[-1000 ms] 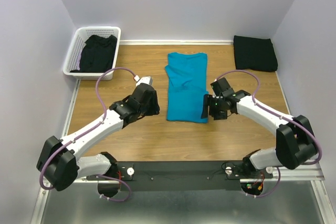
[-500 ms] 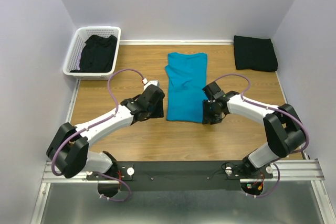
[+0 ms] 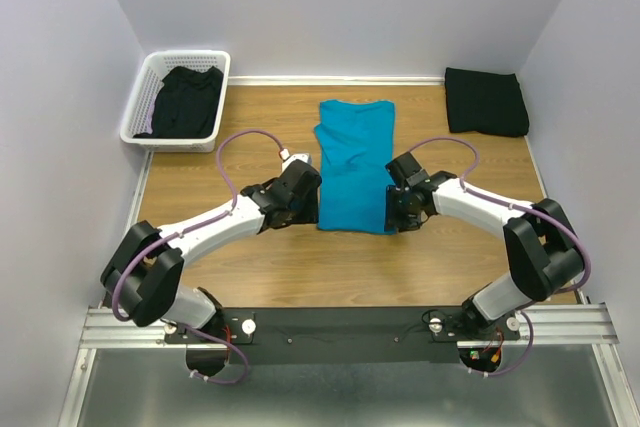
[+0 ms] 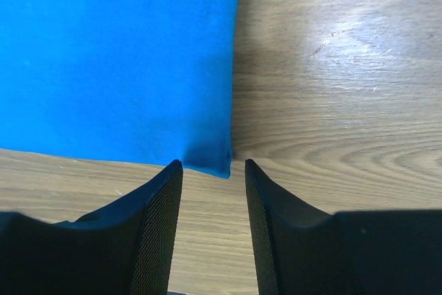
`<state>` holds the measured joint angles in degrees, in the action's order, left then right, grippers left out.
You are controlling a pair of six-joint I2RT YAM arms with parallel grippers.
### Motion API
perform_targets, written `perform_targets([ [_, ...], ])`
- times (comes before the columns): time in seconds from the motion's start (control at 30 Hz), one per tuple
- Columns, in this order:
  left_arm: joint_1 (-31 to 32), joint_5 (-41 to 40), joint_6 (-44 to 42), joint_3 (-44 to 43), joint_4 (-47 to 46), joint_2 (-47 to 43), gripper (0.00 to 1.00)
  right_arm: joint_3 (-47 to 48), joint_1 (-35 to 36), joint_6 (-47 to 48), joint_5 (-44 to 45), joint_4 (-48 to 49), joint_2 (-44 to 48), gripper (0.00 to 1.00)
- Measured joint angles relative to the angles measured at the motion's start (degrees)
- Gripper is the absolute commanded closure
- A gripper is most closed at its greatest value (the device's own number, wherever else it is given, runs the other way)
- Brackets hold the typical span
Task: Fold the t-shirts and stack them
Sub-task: Fold the tshirt
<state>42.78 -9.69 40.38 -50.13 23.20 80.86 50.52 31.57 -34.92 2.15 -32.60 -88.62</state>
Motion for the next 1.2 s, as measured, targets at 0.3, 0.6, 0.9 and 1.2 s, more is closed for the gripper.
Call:
perform_targets([
  [0.3,0.00,0.15,0.00,-1.22,-0.09,2.01,0.40,1.16,-0.02,0.07,0.70,0.50,-3.30,0.57],
  [0.6,0.11,0.44,0.00,-2.62,-0.33,4.44,0.40,3.13,1.86,0.37,1.81,-0.20,-5.51,0.61],
  [0.9,0.46,0.92,0.00,-2.97,-0.33,5.46,0.38,4.37,3.37,-0.61,2.60,-0.76,-7.02,0.92],
  [1.2,0.63,2.29,0.04,-4.79,-0.17,9.84,0.37,4.26,3.69,-1.01,2.01,0.09,-6.84,1.00],
])
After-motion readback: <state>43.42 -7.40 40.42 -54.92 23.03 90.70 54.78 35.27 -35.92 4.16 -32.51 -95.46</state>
